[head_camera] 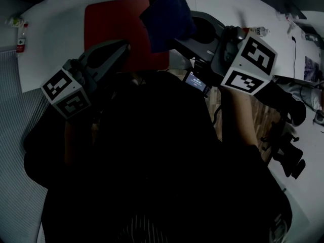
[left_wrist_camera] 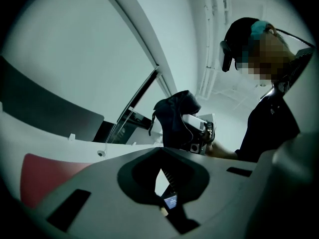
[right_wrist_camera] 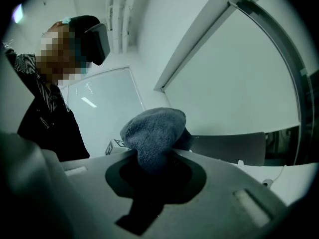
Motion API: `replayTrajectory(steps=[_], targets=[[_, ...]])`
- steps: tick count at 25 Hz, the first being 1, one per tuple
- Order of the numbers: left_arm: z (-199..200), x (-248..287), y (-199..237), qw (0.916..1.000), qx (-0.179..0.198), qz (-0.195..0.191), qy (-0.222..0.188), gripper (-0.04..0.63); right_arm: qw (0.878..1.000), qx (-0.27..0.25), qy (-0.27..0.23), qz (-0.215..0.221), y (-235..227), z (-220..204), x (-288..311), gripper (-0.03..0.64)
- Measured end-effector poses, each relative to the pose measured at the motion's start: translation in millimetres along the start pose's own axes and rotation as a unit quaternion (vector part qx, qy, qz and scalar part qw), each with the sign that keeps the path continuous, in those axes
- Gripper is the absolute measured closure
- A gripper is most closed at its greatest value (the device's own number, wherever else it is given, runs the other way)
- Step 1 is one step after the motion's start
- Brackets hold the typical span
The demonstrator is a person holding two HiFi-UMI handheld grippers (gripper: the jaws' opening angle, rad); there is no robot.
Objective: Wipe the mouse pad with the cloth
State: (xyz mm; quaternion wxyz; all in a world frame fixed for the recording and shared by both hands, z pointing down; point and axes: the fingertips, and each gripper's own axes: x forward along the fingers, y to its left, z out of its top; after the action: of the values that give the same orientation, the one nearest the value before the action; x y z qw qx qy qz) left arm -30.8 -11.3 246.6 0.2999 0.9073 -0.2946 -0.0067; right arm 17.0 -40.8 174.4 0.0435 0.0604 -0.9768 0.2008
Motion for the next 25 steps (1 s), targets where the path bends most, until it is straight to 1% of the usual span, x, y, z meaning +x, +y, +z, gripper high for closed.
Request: replayTrajectory(steps=[2,6,9,12,16,18,21,23,25], targets=[[-7.5,0.4,-0.7,0.9999,-0.005,0.008,0.007,0.588,1.000,0.005,-0.001,0.007,-0.6,-5.5,0.2,0.551],[-17.7,-6.9,2.8,0.9992,-0.028,0.029,-0.008,0.587,0.999,0.032,-0.007,0.021,-10.6,-29.3,4.7,0.551],[-23.1,-16.8,6.3,0.9982,-0.032,0.051,0.001,0.588,0.998,0.050,-0.015,0.030,-9.8,-42.7,11.5,0.551],[-14.1,-29.3,4.2,0.9971,-0.029,0.070,0.006,0.588,0.997,0.065,-0.022,0.032,-10.8,-41.9,10.4,0.551],[11.0,-53.3,16.0,0.9930,-0.033,0.109,-0.033,0.588,0.997,0.069,-0.018,0.027,-19.8,-43.4,5.6,0.551],[12.5,-60.5,20.8,0.9918,-0.023,0.122,-0.029,0.588,0.997,0.070,-0.018,0.026,-21.7,-46.4,3.8,0.551],[1.5,-63.6,19.1,0.9920,-0.007,0.125,-0.009,0.587,0.996,0.080,-0.017,0.023,-24.4,-54.3,4.2,0.551],[-12.0,-58.9,19.4,0.9924,-0.021,0.122,-0.004,0.588,0.996,0.089,-0.011,0.019,-27.6,-58.7,4.0,0.551],[-27.5,-55.1,22.8,0.9920,-0.048,0.117,0.002,0.588,0.996,0.084,0.001,0.017,-28.8,-60.1,8.5,0.551]])
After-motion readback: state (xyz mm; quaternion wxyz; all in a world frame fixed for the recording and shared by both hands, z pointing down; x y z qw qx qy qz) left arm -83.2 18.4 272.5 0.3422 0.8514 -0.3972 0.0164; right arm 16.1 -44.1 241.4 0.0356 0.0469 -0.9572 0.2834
